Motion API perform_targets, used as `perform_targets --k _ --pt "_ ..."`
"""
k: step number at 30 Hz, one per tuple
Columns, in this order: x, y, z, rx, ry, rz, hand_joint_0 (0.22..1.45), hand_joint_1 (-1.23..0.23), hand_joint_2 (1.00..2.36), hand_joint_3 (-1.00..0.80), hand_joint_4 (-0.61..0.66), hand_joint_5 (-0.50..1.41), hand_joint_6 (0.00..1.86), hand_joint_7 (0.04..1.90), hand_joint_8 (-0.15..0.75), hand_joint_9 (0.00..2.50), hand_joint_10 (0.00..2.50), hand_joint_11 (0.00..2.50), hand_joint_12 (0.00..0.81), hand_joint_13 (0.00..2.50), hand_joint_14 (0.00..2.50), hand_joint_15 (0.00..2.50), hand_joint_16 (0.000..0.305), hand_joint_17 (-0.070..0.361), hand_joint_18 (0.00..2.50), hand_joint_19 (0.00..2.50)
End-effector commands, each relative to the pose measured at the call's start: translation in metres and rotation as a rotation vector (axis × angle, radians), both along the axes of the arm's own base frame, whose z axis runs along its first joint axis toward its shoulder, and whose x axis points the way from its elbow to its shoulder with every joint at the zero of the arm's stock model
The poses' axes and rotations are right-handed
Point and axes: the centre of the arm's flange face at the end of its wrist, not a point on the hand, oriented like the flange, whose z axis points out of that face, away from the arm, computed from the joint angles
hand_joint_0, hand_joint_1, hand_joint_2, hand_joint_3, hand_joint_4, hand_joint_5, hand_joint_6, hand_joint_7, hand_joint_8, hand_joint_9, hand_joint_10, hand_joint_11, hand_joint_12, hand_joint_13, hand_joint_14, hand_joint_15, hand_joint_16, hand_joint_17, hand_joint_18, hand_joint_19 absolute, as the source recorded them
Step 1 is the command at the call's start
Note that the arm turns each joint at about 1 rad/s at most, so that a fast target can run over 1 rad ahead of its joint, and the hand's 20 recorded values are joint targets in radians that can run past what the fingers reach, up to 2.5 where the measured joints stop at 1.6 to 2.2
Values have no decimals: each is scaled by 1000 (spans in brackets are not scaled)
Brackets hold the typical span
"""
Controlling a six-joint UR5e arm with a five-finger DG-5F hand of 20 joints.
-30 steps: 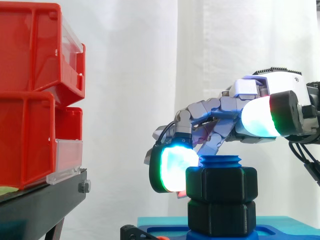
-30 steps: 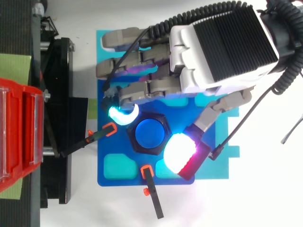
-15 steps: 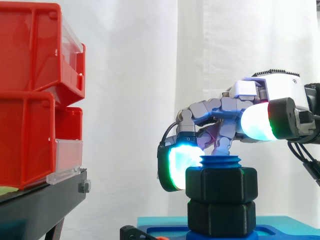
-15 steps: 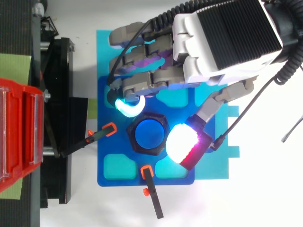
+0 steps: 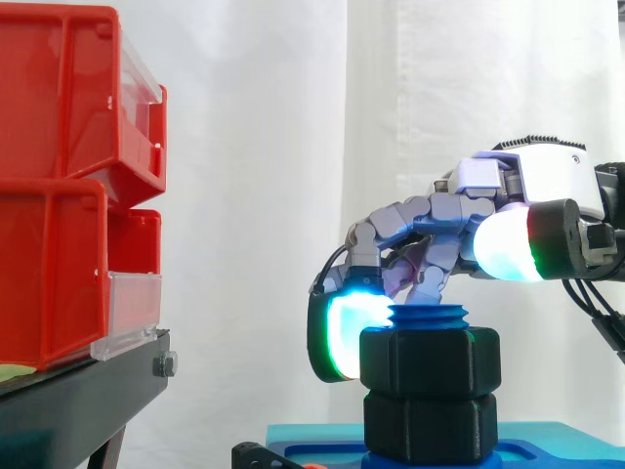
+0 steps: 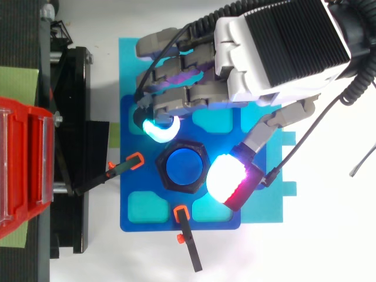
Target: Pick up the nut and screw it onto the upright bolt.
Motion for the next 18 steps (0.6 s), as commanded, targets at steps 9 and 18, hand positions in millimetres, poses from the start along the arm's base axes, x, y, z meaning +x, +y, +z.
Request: perform_targets --k 9,18 --pt "3 0 8 -1 -9 0 468 -192 1000 -500 218 -123 502 741 260 784 0 0 318 331 0 0 41 93 49 0" --pt "2 11 3 1 26 12 436 -88 1000 -500 217 -124 502 696 238 480 0 0 345 0 0 0 52 117 0 0"
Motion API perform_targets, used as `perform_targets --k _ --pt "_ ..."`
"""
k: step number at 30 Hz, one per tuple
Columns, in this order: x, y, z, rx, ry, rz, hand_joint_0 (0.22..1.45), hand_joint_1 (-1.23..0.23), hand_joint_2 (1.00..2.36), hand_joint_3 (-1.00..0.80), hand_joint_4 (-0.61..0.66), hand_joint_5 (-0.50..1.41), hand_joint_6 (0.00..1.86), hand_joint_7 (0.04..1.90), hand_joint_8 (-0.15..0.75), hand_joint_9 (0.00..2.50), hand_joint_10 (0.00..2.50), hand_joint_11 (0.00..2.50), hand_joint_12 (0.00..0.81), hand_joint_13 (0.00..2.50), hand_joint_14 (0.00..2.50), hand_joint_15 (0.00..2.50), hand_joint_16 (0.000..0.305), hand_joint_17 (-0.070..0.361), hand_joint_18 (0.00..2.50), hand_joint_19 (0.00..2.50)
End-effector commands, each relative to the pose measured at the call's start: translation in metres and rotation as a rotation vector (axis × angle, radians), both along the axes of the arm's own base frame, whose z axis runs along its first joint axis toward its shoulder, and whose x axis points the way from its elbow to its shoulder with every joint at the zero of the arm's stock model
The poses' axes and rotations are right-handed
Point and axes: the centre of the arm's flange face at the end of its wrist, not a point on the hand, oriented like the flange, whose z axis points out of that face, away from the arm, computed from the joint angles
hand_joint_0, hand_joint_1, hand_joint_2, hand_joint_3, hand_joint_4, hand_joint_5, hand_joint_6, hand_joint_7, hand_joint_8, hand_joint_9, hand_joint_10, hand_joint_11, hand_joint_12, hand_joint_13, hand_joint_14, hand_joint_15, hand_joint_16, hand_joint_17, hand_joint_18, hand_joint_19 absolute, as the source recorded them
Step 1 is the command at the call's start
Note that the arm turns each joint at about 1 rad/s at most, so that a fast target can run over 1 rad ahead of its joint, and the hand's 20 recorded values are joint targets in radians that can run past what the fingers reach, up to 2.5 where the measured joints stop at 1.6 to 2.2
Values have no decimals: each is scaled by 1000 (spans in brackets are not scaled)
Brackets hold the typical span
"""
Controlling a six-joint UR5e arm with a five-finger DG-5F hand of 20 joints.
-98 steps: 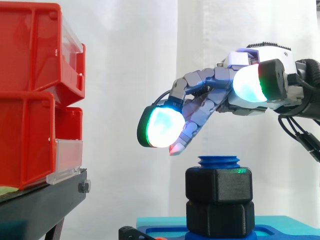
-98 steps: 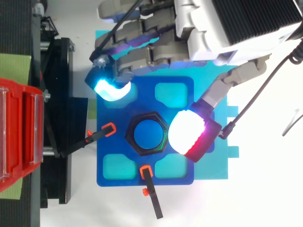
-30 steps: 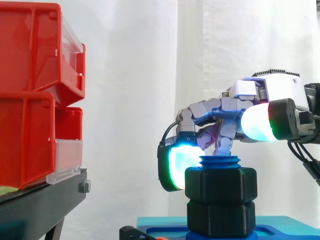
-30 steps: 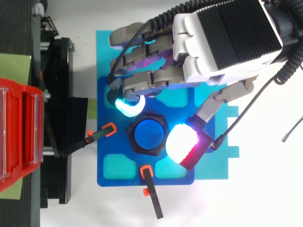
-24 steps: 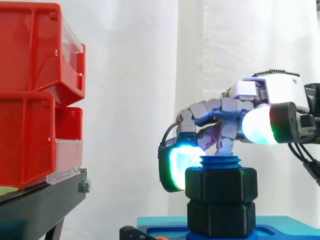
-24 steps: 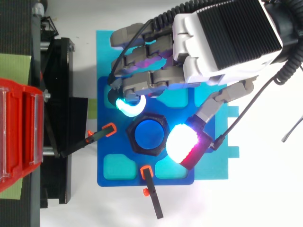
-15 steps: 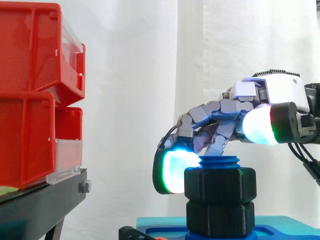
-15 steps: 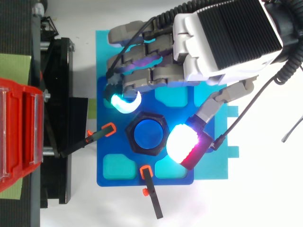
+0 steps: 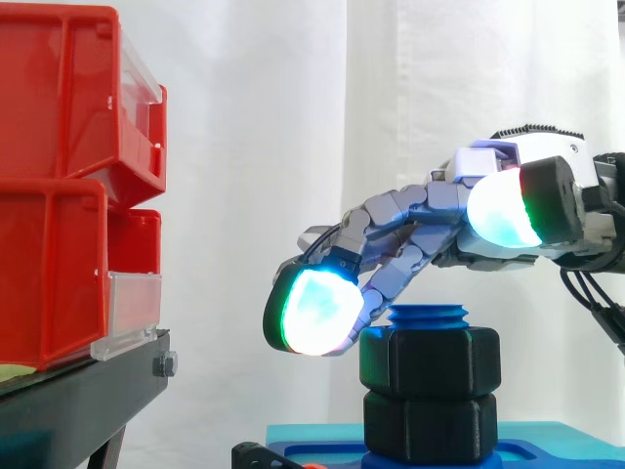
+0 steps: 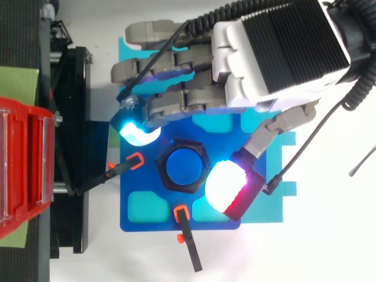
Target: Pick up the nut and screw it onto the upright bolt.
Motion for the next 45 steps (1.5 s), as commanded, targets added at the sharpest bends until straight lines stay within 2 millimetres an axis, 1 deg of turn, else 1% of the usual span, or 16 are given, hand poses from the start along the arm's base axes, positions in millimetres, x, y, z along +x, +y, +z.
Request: perform_targets --k 1,6,9,11,16,28,31,34,38,43,45 --pt "-1 7 -2 0 19 5 435 -88 1000 -500 217 -124 502 697 237 469 0 0 344 0 0 0 52 118 0 0" --pt "-1 13 -4 0 36 13 432 -83 1000 -500 238 -105 502 705 233 438 0 0 344 0 0 0 54 121 0 0" --pt "-3 19 -10 2 52 10 432 -83 1000 -500 239 -87 502 717 231 457 0 0 344 0 0 0 54 121 0 0" --pt "-4 20 -13 2 58 9 437 -81 1000 -500 240 -81 502 718 225 468 0 0 339 0 0 0 54 121 0 0" --pt "-4 23 -12 2 59 12 447 -86 1000 -500 230 -55 503 756 216 514 0 0 329 0 0 0 53 119 0 0" --pt "-5 19 -15 1 68 9 468 -154 1000 -500 259 -33 504 908 239 616 0 0 315 45 0 0 48 108 0 0" --pt "-8 17 -20 3 75 6 470 -164 1000 -500 256 -29 504 936 244 631 0 0 319 63 0 0 47 107 0 0" --pt "-9 14 -21 1 75 2 474 -177 1000 -500 256 -22 504 984 251 662 0 0 317 103 0 0 46 104 0 0" --pt "-9 11 -21 1 74 -1 480 -191 1000 -500 239 -11 505 1067 256 707 0 0 314 139 0 0 45 100 0 0" --pt "-9 8 -21 1 72 -2 486 -205 1000 -500 188 3 504 1164 264 739 0 0 306 179 0 0 43 97 0 0" --pt "-10 7 -19 1 69 -4 492 -214 1000 -500 167 12 504 1221 266 789 0 0 303 204 0 0 42 94 0 0"
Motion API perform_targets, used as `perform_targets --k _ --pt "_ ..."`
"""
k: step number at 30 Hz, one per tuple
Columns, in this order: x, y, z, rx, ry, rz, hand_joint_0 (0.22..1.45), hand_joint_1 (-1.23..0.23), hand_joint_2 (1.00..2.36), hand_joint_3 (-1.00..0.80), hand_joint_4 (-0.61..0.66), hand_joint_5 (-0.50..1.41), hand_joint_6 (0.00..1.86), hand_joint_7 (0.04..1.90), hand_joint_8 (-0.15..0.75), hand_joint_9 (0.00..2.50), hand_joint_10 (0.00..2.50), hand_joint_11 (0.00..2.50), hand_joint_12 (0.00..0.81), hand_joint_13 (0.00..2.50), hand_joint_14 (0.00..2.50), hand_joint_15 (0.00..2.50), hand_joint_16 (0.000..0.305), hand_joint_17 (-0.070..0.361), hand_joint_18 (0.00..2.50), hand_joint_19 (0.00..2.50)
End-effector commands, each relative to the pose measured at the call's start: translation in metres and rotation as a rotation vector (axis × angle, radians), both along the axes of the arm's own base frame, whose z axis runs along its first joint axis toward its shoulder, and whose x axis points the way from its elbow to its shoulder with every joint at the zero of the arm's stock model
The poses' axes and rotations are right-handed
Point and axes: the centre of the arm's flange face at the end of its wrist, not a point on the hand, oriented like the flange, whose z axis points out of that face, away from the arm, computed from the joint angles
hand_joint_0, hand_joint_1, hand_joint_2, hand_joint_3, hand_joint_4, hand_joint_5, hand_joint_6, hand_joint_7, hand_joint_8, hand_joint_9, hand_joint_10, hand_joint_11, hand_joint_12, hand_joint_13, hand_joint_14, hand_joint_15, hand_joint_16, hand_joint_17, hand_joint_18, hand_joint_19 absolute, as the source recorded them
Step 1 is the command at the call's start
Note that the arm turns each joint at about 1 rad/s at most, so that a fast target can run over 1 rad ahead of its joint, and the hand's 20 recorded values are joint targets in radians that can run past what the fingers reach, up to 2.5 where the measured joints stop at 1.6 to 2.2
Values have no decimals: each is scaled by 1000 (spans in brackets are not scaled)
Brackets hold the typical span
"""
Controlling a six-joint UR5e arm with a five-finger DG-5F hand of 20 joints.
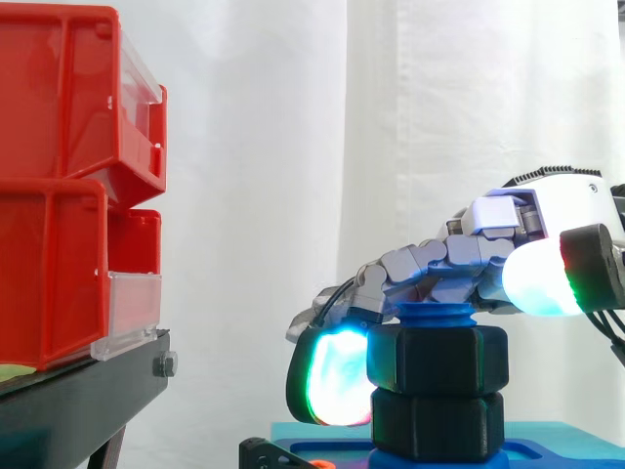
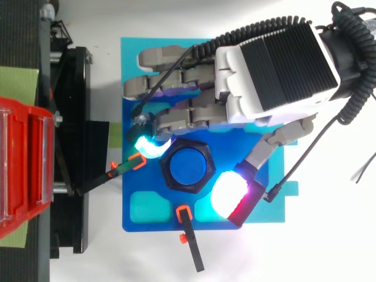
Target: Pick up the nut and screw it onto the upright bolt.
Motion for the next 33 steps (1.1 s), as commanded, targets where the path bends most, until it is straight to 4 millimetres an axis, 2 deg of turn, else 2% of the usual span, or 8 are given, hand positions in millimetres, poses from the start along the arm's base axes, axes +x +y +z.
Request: perform_targets --k 1,10,30,31,33 --pt "0 -2 1 0 -2 -2 493 -215 1000 -500 161 12 504 1229 265 792 0 0 301 211 0 0 41 93 0 0" --pt "0 -3 0 0 -4 -3 502 -227 1000 -500 136 27 503 1326 270 864 0 0 293 275 0 0 39 88 0 0" --pt "0 -4 0 0 -7 0 509 -239 1000 -500 123 49 501 1374 271 1003 0 0 278 393 0 0 34 77 51 0" --pt "0 -4 0 0 -7 0 509 -239 1000 -500 114 47 502 1371 272 1001 0 0 278 397 0 0 34 77 51 0" --pt "0 -5 1 1 -6 -2 505 -238 1000 -500 155 6 504 1239 279 947 0 0 284 379 0 0 35 79 42 0"
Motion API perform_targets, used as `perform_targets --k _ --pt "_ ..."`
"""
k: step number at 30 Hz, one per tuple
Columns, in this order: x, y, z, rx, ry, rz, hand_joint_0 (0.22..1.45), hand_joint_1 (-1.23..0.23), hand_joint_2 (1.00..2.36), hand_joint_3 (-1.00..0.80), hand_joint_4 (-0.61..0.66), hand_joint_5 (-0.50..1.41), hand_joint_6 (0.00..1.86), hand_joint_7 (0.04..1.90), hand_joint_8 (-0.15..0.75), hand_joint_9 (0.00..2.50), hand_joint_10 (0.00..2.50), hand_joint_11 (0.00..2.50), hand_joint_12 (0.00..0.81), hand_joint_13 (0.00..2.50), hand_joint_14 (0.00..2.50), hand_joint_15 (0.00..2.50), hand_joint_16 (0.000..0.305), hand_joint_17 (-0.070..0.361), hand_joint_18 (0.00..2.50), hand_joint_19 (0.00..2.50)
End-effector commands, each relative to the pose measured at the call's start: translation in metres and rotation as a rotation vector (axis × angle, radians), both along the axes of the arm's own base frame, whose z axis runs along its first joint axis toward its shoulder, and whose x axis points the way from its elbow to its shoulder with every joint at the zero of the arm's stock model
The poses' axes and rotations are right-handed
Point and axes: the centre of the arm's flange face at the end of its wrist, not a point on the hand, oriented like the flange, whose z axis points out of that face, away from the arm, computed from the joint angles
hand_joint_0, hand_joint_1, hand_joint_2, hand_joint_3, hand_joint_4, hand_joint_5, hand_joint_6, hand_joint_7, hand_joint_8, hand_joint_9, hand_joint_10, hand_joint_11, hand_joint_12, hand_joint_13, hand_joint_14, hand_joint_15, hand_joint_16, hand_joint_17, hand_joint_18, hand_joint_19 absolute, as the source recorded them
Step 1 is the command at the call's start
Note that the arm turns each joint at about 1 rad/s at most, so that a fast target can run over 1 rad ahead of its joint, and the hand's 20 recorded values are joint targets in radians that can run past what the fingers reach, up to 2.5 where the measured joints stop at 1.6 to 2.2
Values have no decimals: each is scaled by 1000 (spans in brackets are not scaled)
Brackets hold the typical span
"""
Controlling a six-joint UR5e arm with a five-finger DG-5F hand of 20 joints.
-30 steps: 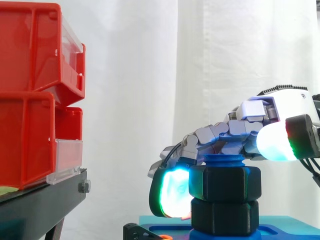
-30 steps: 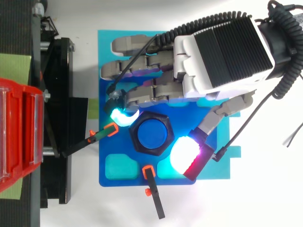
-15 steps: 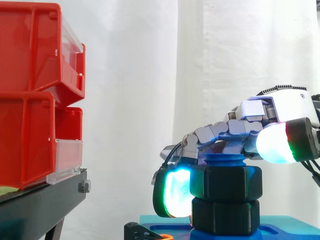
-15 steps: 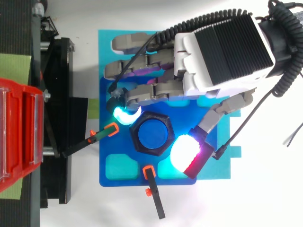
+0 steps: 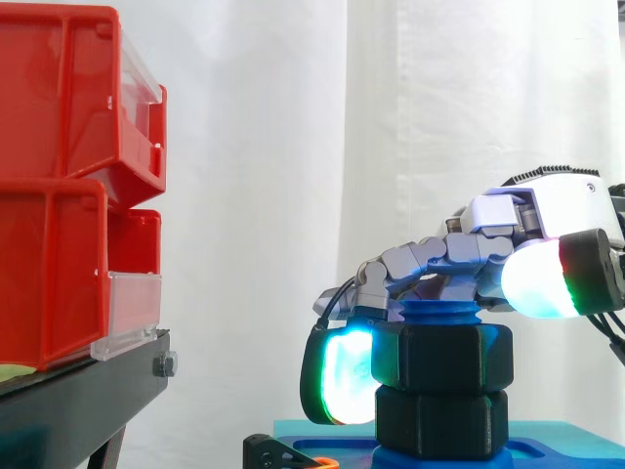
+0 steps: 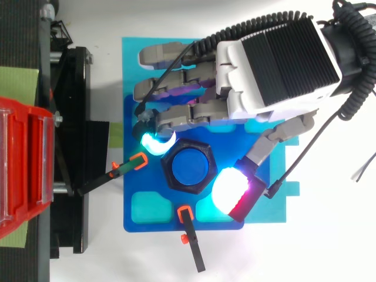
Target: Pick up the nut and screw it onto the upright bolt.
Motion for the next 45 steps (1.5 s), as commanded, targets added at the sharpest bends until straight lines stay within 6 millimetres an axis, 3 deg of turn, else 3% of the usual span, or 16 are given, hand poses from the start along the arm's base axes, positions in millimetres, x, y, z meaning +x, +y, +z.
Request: perform_targets --k 1,4,5,11,12,19,24,28,31,33,34,36,37,40,42,45 --pt "0 -1 0 1 0 -1 504 -236 1000 -500 176 -10 504 1185 282 936 0 0 285 376 0 0 35 79 39 0" --pt "2 -3 7 7 -8 -4 492 -236 1000 -500 248 -68 504 983 276 887 0 0 298 350 0 0 39 87 3 0" --pt "9 -8 25 10 -37 -10 487 -235 1000 -500 251 -84 504 937 279 871 0 0 304 342 0 0 40 90 0 0" --pt "6 -20 49 9 22 -6 454 -236 1000 -500 175 -176 502 682 246 624 0 0 331 155 0 0 51 115 0 0" --pt "7 -23 62 1 19 -4 445 -237 1000 -500 164 -191 501 649 246 557 0 0 336 83 0 0 52 118 0 0" --pt "4 -40 106 -79 16 10 434 -221 1000 -500 124 -222 501 607 222 330 0 0 342 0 0 0 56 126 0 0" --pt "-7 -43 114 -109 75 9 434 -227 1000 -500 123 -227 501 612 221 266 0 0 342 0 0 0 56 126 0 0" --pt "-39 -42 136 -199 135 16 440 -238 1000 -500 131 -226 501 618 222 265 0 0 341 0 0 0 55 124 0 0" --pt "-78 -42 166 -247 142 -18 442 -246 1000 -500 140 -223 501 626 225 278 0 0 342 0 0 0 54 122 0 0" --pt "-118 -39 190 -256 131 -84 447 -257 1000 -500 154 -216 501 640 229 293 0 0 339 0 0 0 53 119 0 0" --pt "-148 -40 203 -253 114 -162 449 -259 1000 -500 154 -216 501 643 228 294 0 0 339 0 0 0 53 118 0 0" --pt "-169 -42 213 -241 90 -220 454 -265 1000 -500 154 -214 501 648 234 312 0 0 335 0 0 0 52 117 0 0" --pt "-193 -39 225 -207 46 -279 454 -266 1000 -500 156 -214 501 650 235 316 0 0 335 0 0 0 52 116 0 0" --pt "-222 -36 242 -104 -34 -356 461 -275 1000 -500 167 -208 502 659 236 333 0 0 332 1 0 0 51 115 0 0" --pt "-243 -9 246 10 -31 -368 465 -280 1000 -500 171 -204 501 664 237 344 0 0 330 12 0 0 50 113 0 0" --pt "-257 -1 234 104 43 -447 469 -304 1000 -500 177 -199 501 658 241 390 0 0 327 50 0 0 49 110 0 0"
